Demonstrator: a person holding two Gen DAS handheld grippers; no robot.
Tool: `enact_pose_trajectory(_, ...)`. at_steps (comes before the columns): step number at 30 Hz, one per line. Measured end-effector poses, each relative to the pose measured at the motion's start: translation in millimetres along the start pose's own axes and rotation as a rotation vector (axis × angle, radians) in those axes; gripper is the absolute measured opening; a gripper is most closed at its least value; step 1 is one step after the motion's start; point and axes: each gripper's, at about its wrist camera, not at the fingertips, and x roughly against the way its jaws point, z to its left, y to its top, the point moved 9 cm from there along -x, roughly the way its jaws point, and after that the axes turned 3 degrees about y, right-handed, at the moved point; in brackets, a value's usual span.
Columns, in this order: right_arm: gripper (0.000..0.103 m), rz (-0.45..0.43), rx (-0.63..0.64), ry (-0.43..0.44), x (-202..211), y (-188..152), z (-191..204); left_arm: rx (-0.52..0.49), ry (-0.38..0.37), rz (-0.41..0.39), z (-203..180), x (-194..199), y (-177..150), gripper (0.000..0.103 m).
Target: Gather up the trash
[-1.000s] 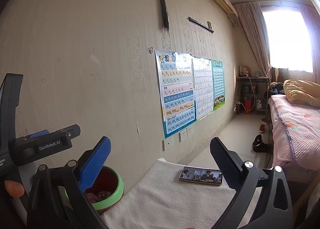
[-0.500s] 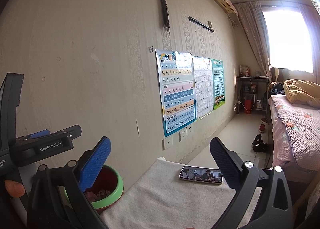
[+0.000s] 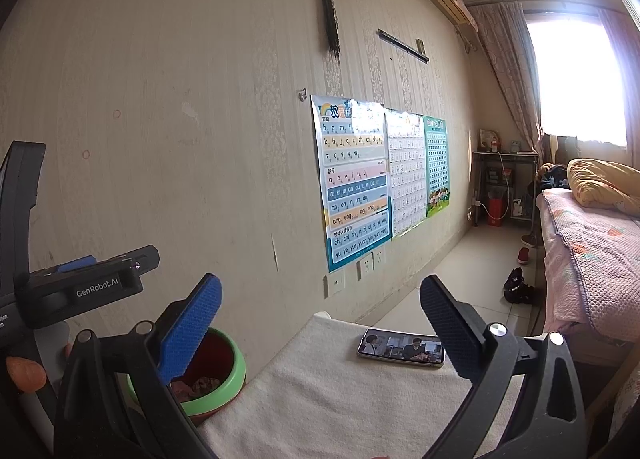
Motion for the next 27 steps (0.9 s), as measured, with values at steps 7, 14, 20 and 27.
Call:
enact_pose_trajectory(7, 0.096, 0.018, 0.001, -0.005, -1.8, -7.0, -4.1, 0.003, -0.004, 0.010, -1.2, -1.7, -2.6, 0.098)
enact_pose_trajectory(14, 0.096, 0.043, 0.005, -0.010, -5.8, -14.5, -7.4, 0.009, -0.010, 0.022, -0.2, -4.2, -6.7, 0.098)
enact_pose_trajectory(20, 0.096, 0.214, -0.037, -0.094, -20.4, -65.7, -42.4, 0.013, -0.012, 0.063, 6.6, -17.0, -21.6, 0.098)
enact_pose_trajectory(27, 0.096, 0.590, -0.222, -0.389, -26.4, -215.8, -167.8, 0.096, -0.030, 0.316, 55.3, -67.0, -99.8, 0.098)
